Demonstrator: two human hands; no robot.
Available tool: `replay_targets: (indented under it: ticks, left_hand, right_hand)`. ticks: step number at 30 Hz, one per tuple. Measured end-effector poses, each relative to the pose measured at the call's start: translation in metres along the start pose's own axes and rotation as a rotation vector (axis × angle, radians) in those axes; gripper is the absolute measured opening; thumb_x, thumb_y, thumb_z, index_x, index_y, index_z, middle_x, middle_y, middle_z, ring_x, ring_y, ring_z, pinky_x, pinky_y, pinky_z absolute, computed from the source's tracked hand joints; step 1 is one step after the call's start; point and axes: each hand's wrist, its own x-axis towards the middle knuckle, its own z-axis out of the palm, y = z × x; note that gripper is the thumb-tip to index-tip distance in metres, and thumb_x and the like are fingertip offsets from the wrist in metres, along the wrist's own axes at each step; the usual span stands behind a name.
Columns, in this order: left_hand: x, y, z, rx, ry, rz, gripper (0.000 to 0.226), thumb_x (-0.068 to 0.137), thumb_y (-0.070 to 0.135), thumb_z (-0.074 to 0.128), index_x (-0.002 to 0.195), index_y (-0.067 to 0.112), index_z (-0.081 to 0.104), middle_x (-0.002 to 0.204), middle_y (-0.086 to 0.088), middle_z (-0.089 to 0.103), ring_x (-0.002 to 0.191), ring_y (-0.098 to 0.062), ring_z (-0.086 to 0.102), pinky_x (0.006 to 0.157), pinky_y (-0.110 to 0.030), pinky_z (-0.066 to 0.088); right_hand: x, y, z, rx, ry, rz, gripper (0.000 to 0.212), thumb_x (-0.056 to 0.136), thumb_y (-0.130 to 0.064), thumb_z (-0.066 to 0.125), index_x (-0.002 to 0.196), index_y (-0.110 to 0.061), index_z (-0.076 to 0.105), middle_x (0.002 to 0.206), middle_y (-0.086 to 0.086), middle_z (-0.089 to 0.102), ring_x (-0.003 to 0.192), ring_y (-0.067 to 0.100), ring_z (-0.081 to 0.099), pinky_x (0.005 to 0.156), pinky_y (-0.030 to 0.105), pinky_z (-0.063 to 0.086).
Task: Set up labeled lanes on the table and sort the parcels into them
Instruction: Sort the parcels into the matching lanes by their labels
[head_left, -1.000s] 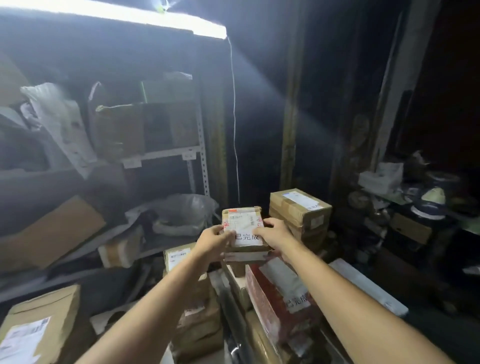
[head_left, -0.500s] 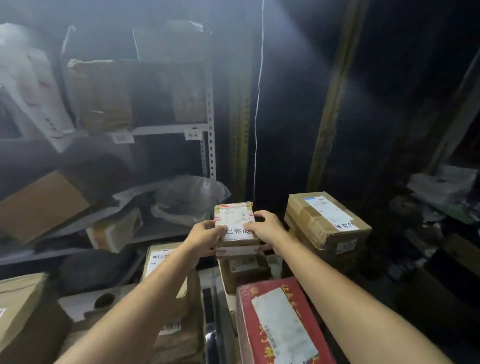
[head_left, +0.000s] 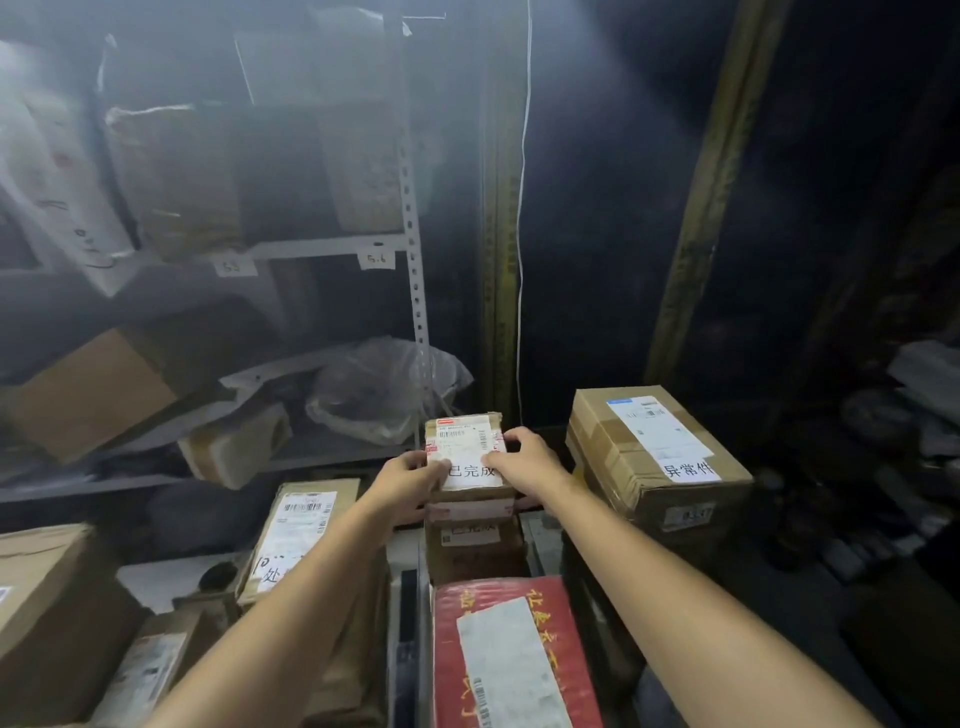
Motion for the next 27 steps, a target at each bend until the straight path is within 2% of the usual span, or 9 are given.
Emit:
replay_targets:
  ticks: [2,5,8,13,17,22,27]
  left_hand:
    - [0.0,0.0,0.004,-0.006,-0.002,0.007,0.048,0.096,0.029,0.064,0.14,0.016,0.051,0.113,-0.001,0.069,0.095,-0.014,0.069,0.067,-0.026,0.056]
    - [-0.003,0.003,0.01,-0.031,-0.016,0.015,0.055,0.096,0.027,0.065,0.145,0.013,0.045,0.118,-0.005,0.067,0.094,-0.014,0.068,0.062,-0.024,0.055]
    - [-0.004,0.006,0.016,-0.038,-0.026,0.018,0.057,0.096,0.025,0.065,0.147,0.011,0.042,0.119,-0.008,0.065,0.088,-0.013,0.068,0.051,-0.019,0.053]
    - [0.0,0.009,0.018,0.034,-0.025,0.037,0.057,0.097,0.027,0.064,0.146,0.011,0.041,0.118,-0.004,0.064,0.083,-0.009,0.065,0.045,-0.016,0.048]
    - [0.003,0.007,0.018,0.077,-0.012,0.063,0.054,0.097,0.03,0.062,0.145,0.014,0.042,0.124,-0.005,0.063,0.081,-0.006,0.061,0.052,-0.018,0.043]
    - [0.005,0.01,0.019,0.094,-0.01,0.063,0.059,0.096,0.036,0.062,0.147,0.017,0.04,0.129,-0.007,0.062,0.087,-0.011,0.063,0.058,-0.025,0.044]
    - [0.009,0.009,0.019,0.15,0.001,0.075,0.063,0.095,0.044,0.061,0.149,0.019,0.039,0.136,-0.008,0.058,0.114,-0.024,0.06,0.081,-0.037,0.049]
  right_hand:
    - [0.0,0.0,-0.004,-0.027,-0.012,0.01,0.053,0.094,-0.032,0.063,0.142,-0.024,0.044,0.119,-0.001,0.062,0.082,0.007,0.059,0.073,0.032,0.059]
    - [0.001,-0.001,-0.008,-0.05,-0.021,0.035,0.049,0.094,-0.032,0.06,0.14,-0.024,0.046,0.108,-0.005,0.057,0.092,0.014,0.061,0.081,0.038,0.06]
    - [0.0,-0.002,-0.011,-0.064,-0.011,0.055,0.047,0.095,-0.031,0.058,0.14,-0.023,0.047,0.109,-0.003,0.057,0.098,0.017,0.062,0.085,0.04,0.059]
    - [0.0,-0.002,-0.012,-0.071,-0.003,0.055,0.044,0.093,-0.032,0.06,0.135,-0.021,0.052,0.12,-0.001,0.063,0.105,0.019,0.063,0.094,0.042,0.055]
    - [-0.001,0.0,-0.013,-0.057,-0.009,0.052,0.042,0.094,-0.031,0.059,0.135,-0.021,0.053,0.124,0.0,0.063,0.107,0.019,0.062,0.096,0.042,0.054]
    - [0.001,0.005,-0.014,-0.017,-0.004,0.055,0.045,0.096,-0.033,0.059,0.139,-0.019,0.05,0.128,0.002,0.062,0.11,0.019,0.061,0.097,0.043,0.053]
    - [0.005,0.012,-0.016,0.033,0.019,0.072,0.048,0.098,-0.036,0.059,0.14,-0.017,0.047,0.108,-0.004,0.059,0.102,0.016,0.064,0.094,0.042,0.056]
